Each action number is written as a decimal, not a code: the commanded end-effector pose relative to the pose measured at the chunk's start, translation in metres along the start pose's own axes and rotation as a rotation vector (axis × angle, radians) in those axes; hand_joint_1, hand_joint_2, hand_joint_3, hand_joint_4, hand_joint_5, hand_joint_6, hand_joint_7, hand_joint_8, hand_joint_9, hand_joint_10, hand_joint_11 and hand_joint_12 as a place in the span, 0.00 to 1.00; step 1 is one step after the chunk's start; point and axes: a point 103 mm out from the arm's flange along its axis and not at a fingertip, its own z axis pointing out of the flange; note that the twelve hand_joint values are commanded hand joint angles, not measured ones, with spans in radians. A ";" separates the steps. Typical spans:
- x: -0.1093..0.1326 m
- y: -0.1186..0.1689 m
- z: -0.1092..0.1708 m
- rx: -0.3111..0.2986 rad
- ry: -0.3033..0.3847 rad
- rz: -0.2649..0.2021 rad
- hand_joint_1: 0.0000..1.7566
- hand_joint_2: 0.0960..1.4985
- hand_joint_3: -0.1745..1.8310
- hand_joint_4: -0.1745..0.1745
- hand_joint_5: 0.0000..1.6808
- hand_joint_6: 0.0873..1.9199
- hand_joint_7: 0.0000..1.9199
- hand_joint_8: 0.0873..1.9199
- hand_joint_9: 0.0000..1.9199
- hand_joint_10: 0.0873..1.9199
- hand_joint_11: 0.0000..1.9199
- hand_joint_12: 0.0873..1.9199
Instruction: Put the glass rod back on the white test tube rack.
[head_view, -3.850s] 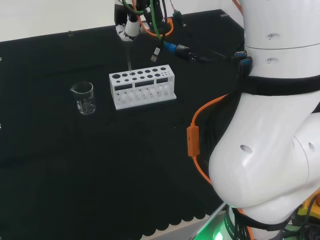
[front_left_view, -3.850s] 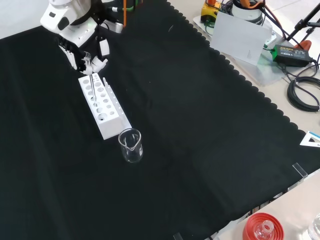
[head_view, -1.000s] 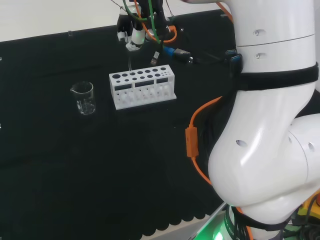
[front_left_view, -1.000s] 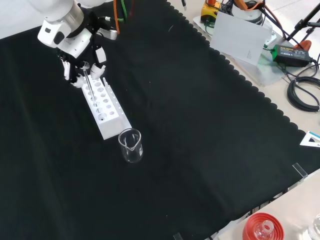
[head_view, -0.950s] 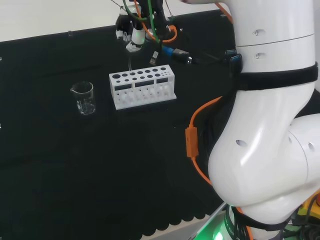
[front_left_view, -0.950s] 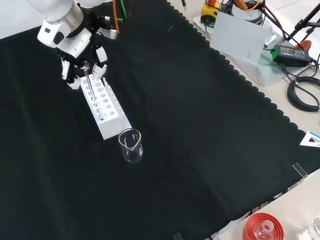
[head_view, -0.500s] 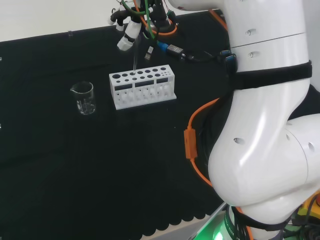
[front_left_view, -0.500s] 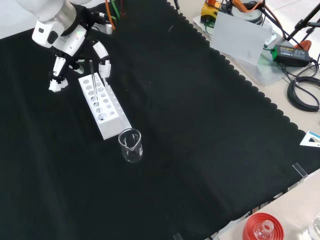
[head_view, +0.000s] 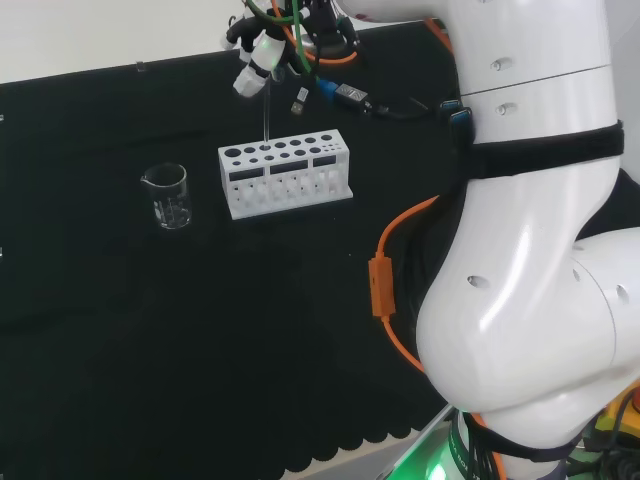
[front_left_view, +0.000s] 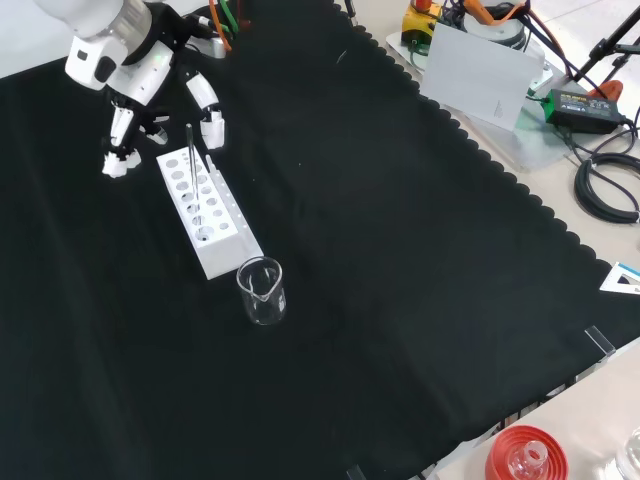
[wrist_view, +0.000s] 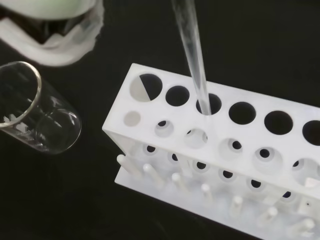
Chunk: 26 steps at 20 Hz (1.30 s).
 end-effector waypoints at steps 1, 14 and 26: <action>0.001 -0.010 -0.010 -0.017 -0.008 0.018 0.45 0.26 0.33 0.49 0.13 0.00 0.22 0.35 0.69 0.00 0.78 0.35; -0.003 -0.035 -0.036 -0.044 -0.038 0.051 0.45 0.26 0.33 0.50 0.15 0.00 0.23 0.34 0.69 0.00 0.77 0.37; -0.010 -0.055 -0.050 -0.077 -0.026 0.073 0.45 0.27 0.33 0.49 0.17 0.00 0.25 0.34 0.72 0.00 0.78 0.37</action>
